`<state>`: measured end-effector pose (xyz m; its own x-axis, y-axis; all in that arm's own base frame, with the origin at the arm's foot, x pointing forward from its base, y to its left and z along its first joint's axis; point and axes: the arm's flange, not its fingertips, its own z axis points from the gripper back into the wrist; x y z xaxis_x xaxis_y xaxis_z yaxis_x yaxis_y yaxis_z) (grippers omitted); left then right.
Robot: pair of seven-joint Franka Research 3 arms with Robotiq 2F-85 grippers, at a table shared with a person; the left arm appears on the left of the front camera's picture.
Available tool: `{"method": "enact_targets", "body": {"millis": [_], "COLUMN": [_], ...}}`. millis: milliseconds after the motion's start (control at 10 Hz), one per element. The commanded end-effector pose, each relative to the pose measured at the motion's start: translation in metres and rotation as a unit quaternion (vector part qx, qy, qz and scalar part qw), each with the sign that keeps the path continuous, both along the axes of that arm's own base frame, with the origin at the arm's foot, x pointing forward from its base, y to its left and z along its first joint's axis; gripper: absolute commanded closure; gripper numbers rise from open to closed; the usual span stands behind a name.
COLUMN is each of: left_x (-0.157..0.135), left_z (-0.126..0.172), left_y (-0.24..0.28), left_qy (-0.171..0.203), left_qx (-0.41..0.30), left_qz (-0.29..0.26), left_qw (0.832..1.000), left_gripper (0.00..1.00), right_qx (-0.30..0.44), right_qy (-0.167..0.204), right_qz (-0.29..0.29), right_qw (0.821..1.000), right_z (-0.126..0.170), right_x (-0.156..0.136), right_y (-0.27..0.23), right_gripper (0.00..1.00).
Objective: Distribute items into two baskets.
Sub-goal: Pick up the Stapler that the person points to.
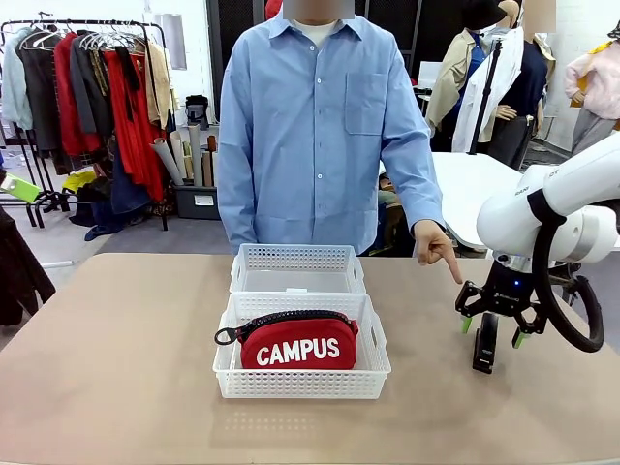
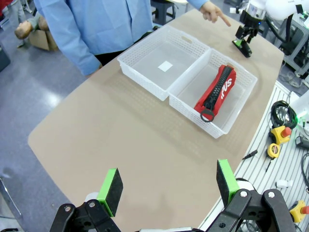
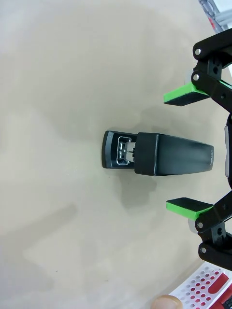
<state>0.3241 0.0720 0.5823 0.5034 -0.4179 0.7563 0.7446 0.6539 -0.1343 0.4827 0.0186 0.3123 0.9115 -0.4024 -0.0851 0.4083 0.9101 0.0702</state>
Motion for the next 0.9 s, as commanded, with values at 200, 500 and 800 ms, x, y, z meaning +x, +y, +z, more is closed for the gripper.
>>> {"method": "enact_targets", "body": {"millis": [200, 500, 800], "left_x": [0.0001, 0.0001, 0.0001], "left_z": [0.0003, 0.0003, 0.0003], "left_y": [-0.0003, -0.0003, -0.0003], "left_qy": [-0.002, -0.002, -0.002], "left_qx": [-0.002, -0.002, -0.002], "left_qz": [-0.001, -0.001, -0.001], "left_qw": [1.0, 1.0, 1.0], "left_gripper": [0.0, 0.0, 0.0], "right_qx": [-0.021, -0.031, 0.0], "right_qy": [-0.001, 0.0, 0.009], "right_qz": [0.001, -0.004, 0.002], "right_qw": [1.0, 0.999, 1.0], "right_z": [-0.0094, -0.0071, -0.0088], "right_x": [-0.0012, -0.0019, -0.0004], "right_y": [0.0033, 0.0018, 0.0018], "right_gripper": [0.0, 0.0, 0.0]}}
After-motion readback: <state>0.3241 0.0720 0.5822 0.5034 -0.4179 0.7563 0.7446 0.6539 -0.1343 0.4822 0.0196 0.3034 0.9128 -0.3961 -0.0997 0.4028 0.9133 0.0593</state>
